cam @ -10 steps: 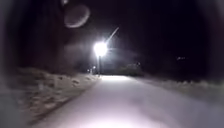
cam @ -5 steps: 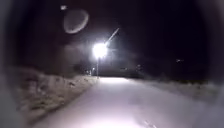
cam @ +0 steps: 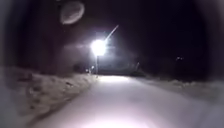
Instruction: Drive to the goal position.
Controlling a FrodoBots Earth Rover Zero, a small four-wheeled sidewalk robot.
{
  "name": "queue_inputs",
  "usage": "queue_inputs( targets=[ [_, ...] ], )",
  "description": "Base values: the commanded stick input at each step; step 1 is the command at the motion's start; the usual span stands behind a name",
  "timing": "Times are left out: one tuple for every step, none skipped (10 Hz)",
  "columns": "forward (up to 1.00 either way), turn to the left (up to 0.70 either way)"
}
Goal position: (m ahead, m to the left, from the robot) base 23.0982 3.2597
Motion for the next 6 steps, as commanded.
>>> queue_inputs(
  targets=[
    [0.7,0.0],
    [0.7,0.0],
    [0.7,0.0],
    [0.7,0.0],
    [0.7,0.0],
    [0.7,0.0]
  ],
)
